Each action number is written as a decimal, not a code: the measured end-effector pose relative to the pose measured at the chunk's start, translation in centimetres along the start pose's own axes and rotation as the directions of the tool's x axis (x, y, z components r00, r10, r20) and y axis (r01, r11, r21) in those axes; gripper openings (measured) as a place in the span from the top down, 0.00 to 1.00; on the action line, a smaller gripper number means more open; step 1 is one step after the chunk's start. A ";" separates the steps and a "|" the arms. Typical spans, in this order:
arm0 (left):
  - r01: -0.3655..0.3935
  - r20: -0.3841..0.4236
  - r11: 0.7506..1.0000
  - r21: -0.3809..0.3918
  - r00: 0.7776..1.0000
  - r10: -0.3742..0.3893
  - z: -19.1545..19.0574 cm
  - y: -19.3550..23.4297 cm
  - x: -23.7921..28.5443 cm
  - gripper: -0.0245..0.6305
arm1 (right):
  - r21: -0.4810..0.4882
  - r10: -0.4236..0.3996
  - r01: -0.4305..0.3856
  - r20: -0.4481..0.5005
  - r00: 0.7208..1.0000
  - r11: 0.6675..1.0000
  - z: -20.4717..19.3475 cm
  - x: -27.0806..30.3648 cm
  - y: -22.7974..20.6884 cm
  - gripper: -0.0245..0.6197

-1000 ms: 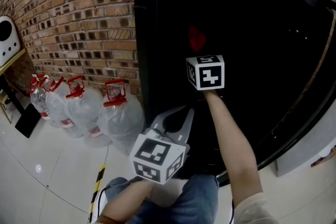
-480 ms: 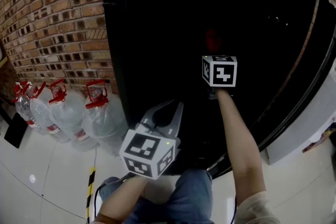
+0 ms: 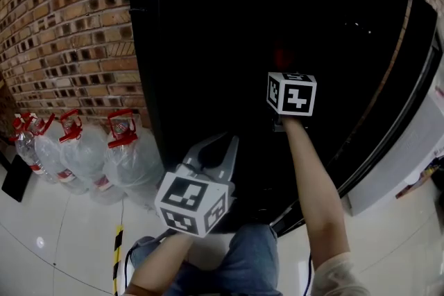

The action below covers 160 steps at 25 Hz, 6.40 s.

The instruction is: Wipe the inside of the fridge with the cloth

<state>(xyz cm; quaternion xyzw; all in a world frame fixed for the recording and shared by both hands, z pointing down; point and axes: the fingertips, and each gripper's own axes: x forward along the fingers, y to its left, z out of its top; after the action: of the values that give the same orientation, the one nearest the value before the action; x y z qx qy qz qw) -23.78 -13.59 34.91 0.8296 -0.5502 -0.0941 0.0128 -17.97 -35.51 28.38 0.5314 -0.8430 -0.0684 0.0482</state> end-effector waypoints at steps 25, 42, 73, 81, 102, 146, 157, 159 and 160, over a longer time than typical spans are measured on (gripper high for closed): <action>0.117 0.029 0.992 -0.048 0.993 -0.115 0.2 -2.5 -0.7 1.00 | 0.084 -0.056 0.049 0.093 0.994 0.995 7.9 -12.9 -0.8 0.85; 0.126 0.008 0.991 -0.037 0.992 -0.125 -0.6 -2.9 -0.5 1.00 | 0.153 0.014 -0.045 0.199 0.980 0.987 6.7 -19.9 1.0 0.86; 0.009 -0.023 1.000 0.007 1.000 -0.009 -2.0 0.7 -1.7 1.00 | 0.139 -0.053 0.054 -0.009 0.999 0.989 -4.5 -12.4 0.3 0.86; 0.005 -0.037 1.000 -0.008 0.999 -0.005 -3.4 1.4 -1.6 1.00 | 0.162 -0.009 -0.001 0.057 0.998 0.987 -3.8 -19.4 1.0 0.86; -0.141 -0.047 0.989 0.035 0.989 0.142 -8.0 3.1 -10.0 1.00 | 0.128 0.379 -0.388 0.088 0.921 0.913 -14.2 -23.5 18.6 0.86; -0.232 -0.041 0.967 0.106 0.970 0.238 -10.9 4.0 -10.3 1.00 | 0.023 0.367 -0.367 -0.003 0.930 0.930 -23.2 3.7 22.2 0.86; -0.212 -0.042 0.971 0.108 0.975 0.218 -11.0 3.7 -9.7 1.00 | 0.045 0.217 -0.215 -0.035 0.976 0.976 -24.7 4.5 16.2 0.86; -0.199 -0.045 0.974 0.105 0.978 0.204 -11.0 3.4 -9.4 1.00 | 0.041 0.182 -0.180 -0.050 0.982 0.983 -25.1 4.5 14.6 0.86; -0.194 -0.046 0.976 0.101 0.979 0.199 -11.0 3.2 -9.3 1.00 | 0.038 0.168 -0.166 -0.058 0.984 0.985 -25.3 4.4 13.9 0.86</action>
<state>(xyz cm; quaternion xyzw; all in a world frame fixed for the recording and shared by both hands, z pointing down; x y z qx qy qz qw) -28.36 -7.21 47.41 0.7731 -0.6328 -0.0426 -0.0022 -28.37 -35.21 55.67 0.4615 -0.8836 -0.0340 0.0708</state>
